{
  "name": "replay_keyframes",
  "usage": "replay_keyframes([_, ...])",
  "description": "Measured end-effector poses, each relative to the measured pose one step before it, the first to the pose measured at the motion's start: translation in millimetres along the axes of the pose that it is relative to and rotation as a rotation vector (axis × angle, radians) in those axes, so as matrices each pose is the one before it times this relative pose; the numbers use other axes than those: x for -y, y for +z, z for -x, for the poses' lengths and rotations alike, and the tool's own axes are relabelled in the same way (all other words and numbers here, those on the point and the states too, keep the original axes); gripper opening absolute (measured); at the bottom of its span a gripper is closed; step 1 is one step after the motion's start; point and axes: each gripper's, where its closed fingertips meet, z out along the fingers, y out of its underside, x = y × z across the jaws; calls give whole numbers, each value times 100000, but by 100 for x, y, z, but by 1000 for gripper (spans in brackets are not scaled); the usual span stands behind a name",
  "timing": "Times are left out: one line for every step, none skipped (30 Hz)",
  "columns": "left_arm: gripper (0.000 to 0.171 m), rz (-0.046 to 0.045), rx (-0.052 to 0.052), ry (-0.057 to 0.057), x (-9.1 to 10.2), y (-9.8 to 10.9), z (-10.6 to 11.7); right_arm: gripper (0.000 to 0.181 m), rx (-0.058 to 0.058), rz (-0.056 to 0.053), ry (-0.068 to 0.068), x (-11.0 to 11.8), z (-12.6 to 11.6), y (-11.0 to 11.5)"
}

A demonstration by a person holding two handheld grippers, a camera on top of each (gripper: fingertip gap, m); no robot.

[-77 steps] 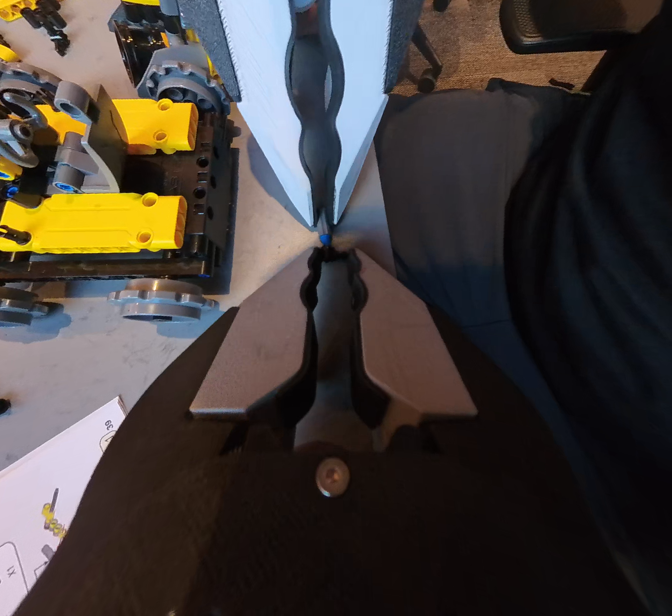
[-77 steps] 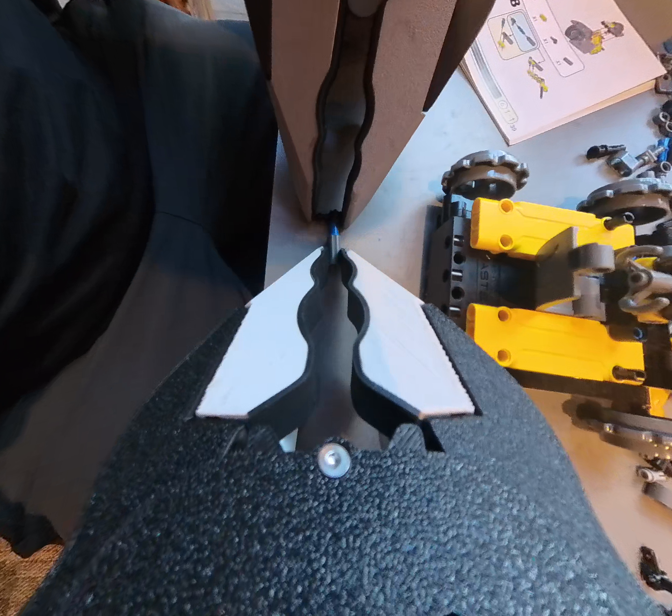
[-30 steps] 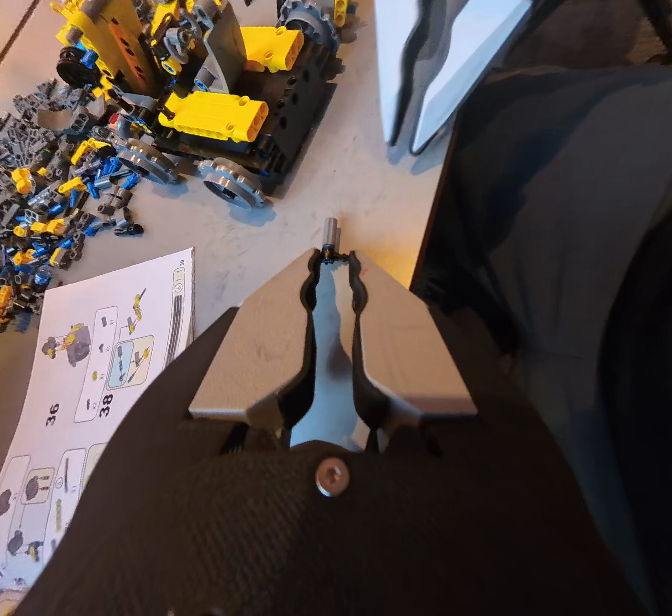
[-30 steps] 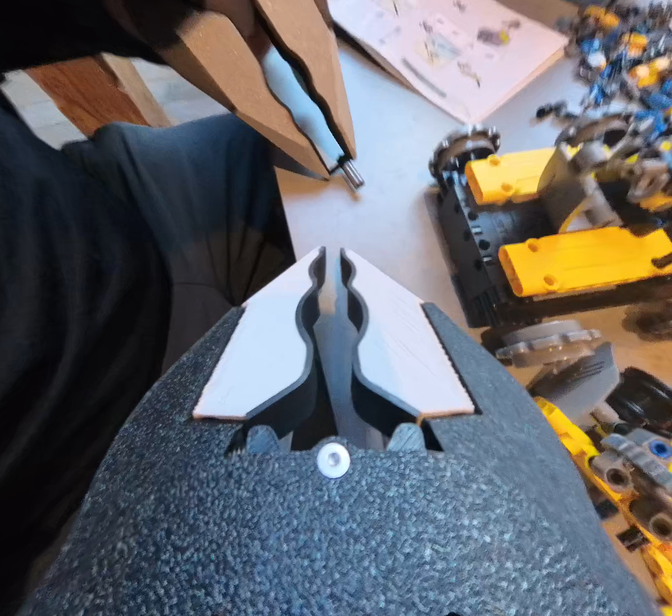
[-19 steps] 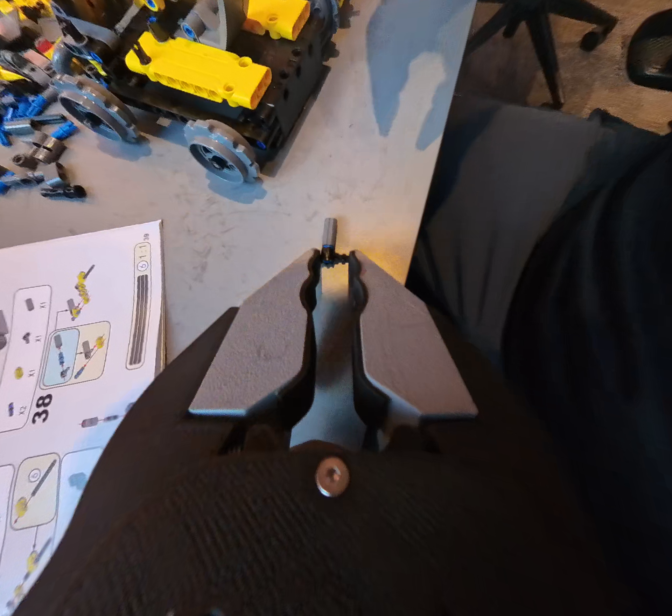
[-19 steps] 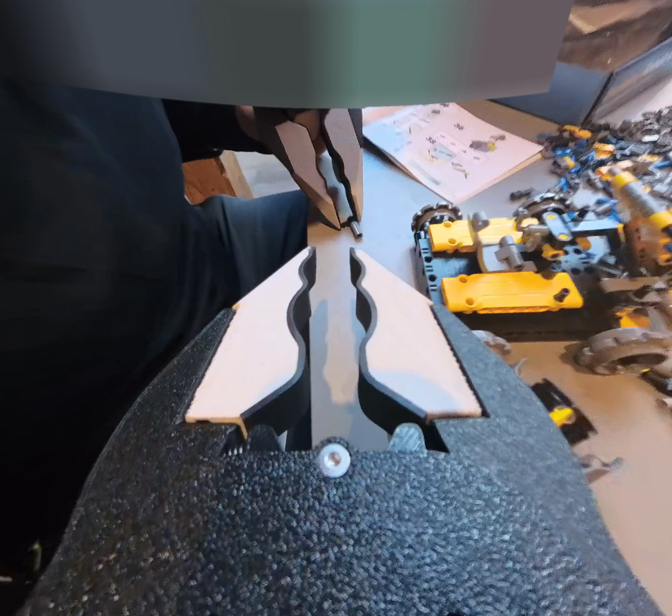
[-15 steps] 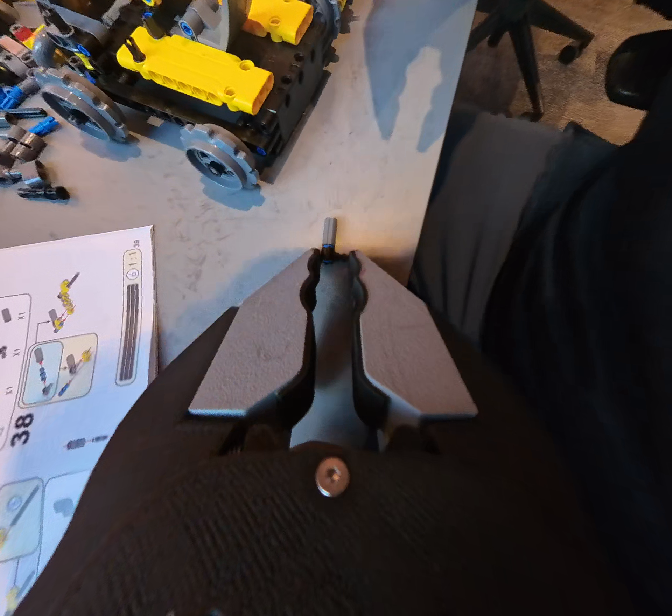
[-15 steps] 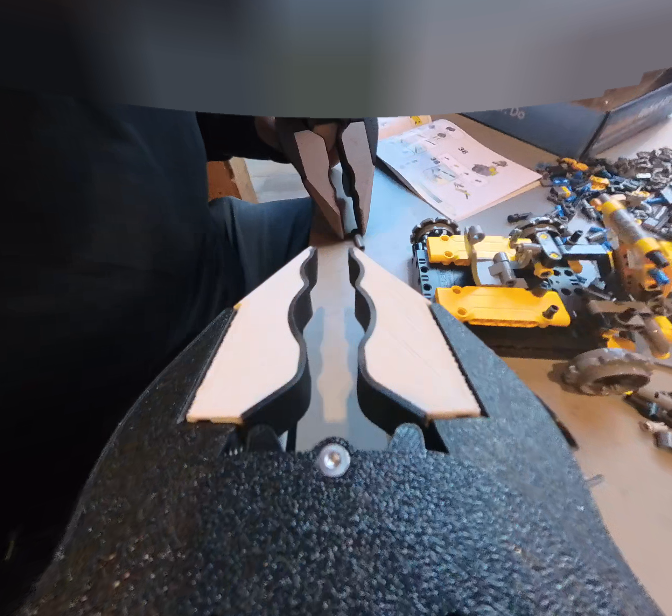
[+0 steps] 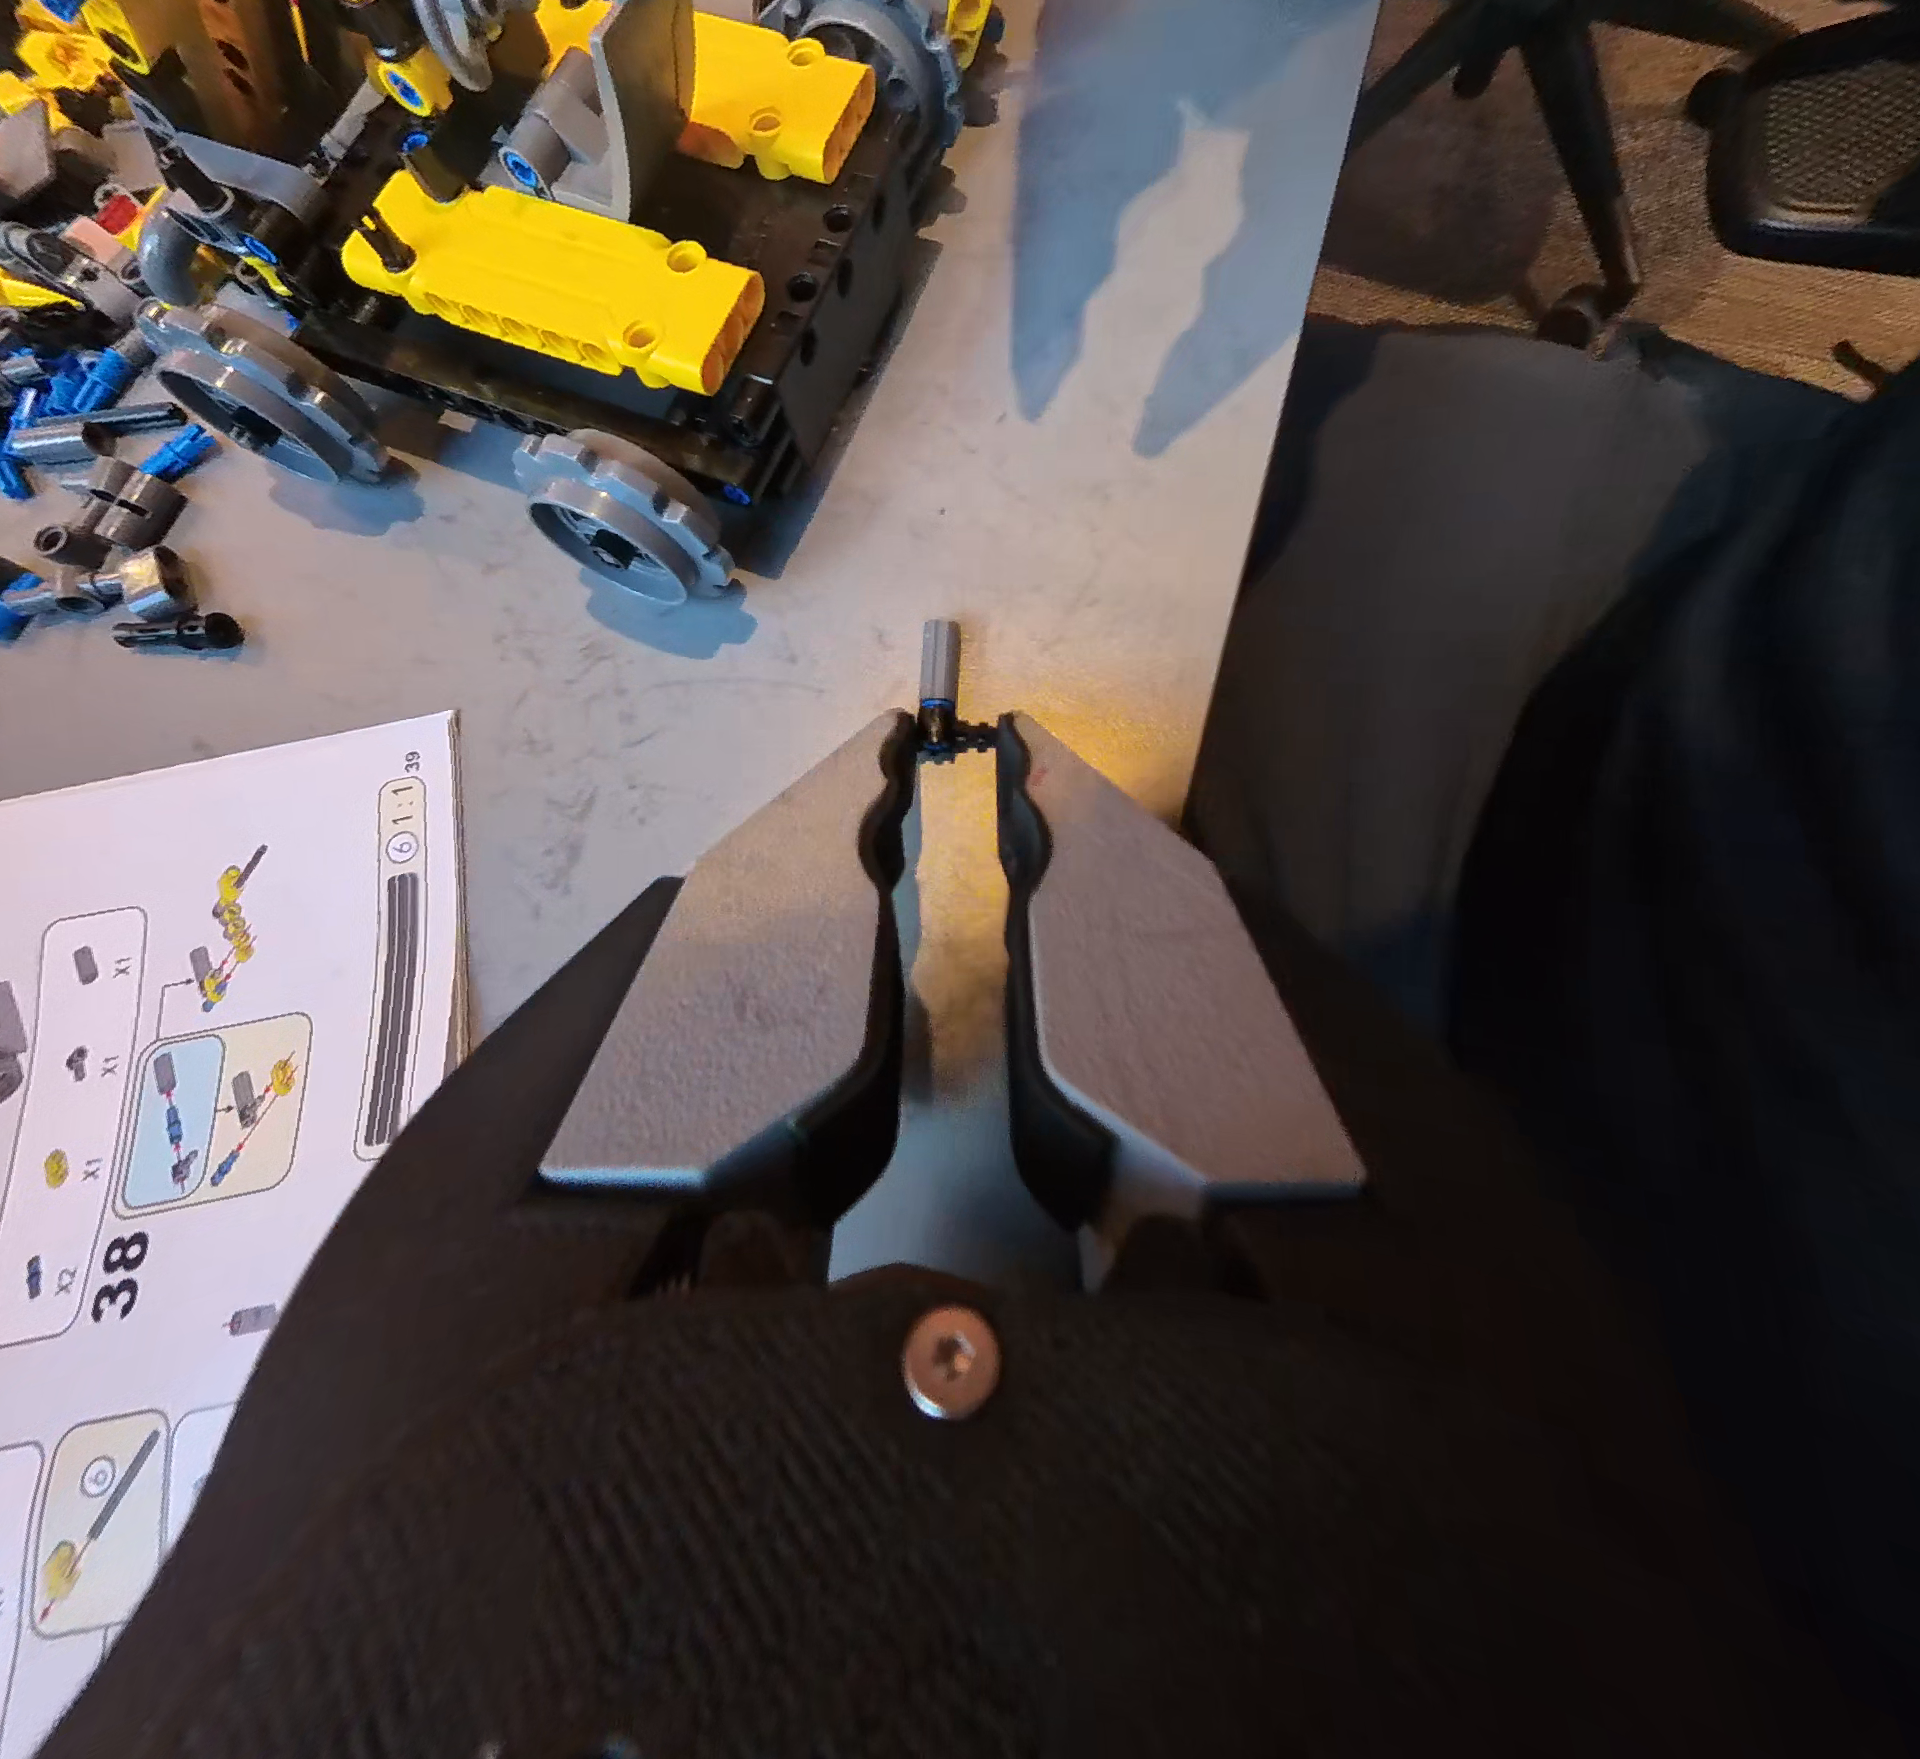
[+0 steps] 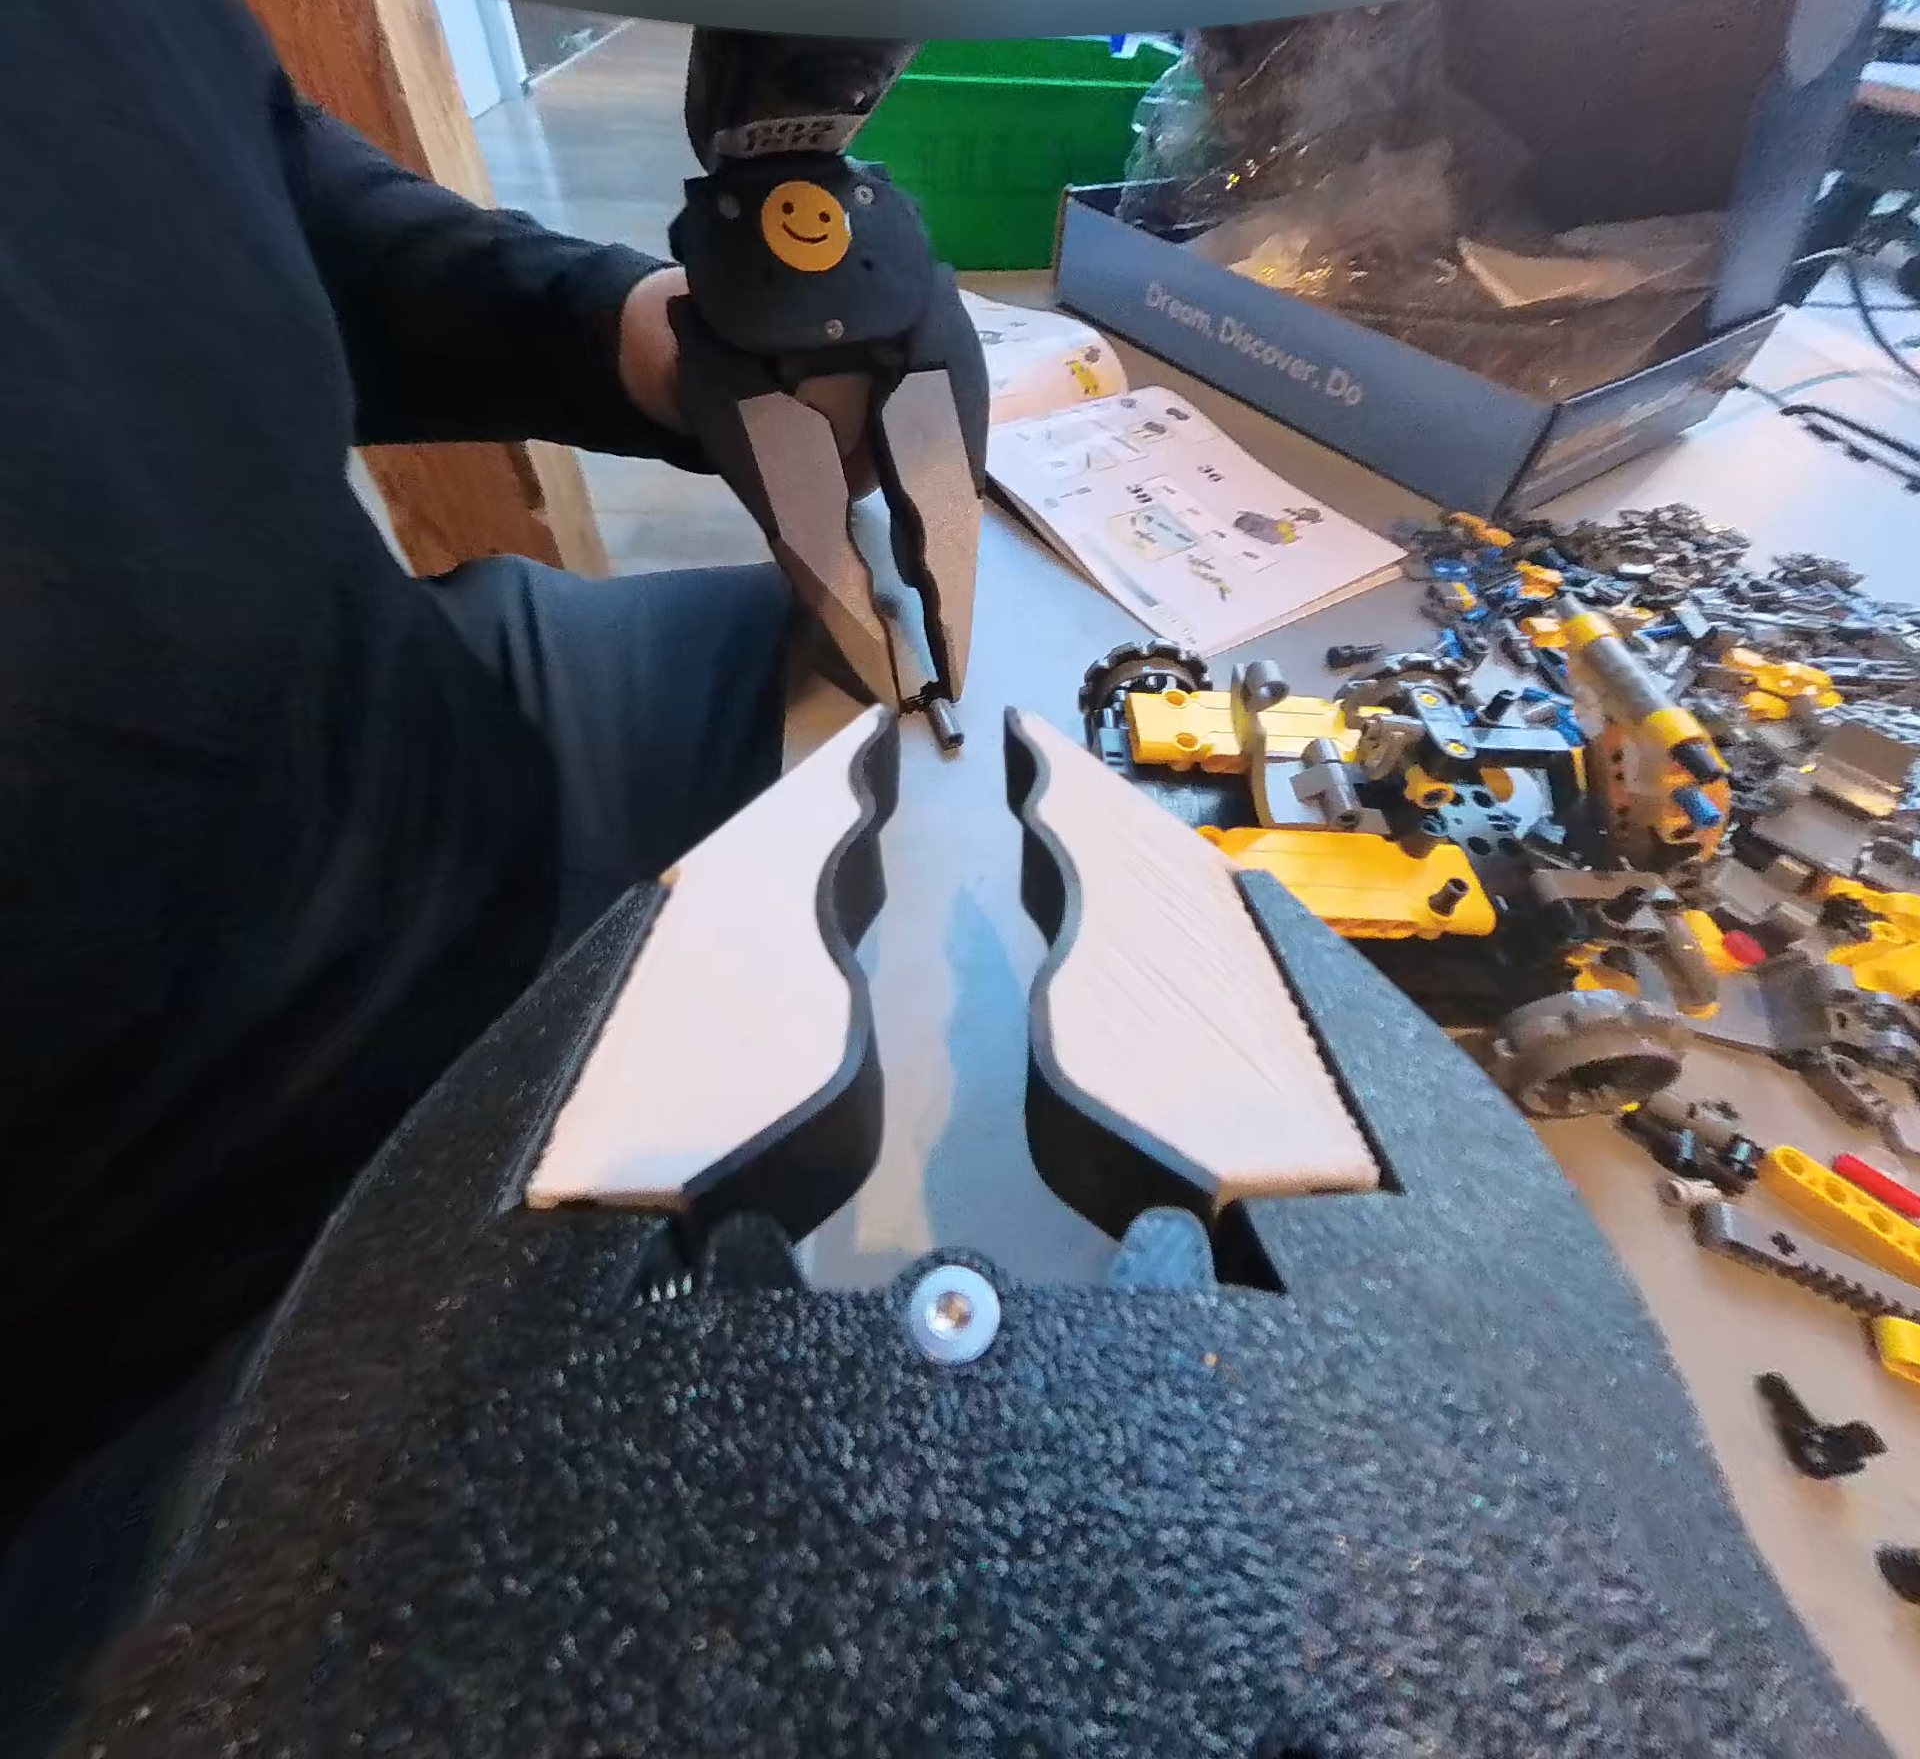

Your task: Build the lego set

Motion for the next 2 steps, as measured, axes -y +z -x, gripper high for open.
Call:
replay_keyframes([14, 45, -218, -254, 0, -6, 6, 19, -1232, -403, -1046, 59, -36, -56])
replay_keyframes([14, 51, -465, -511, -13, 12, -3, 19, -1162, -15, -938, 4, -36, -12])
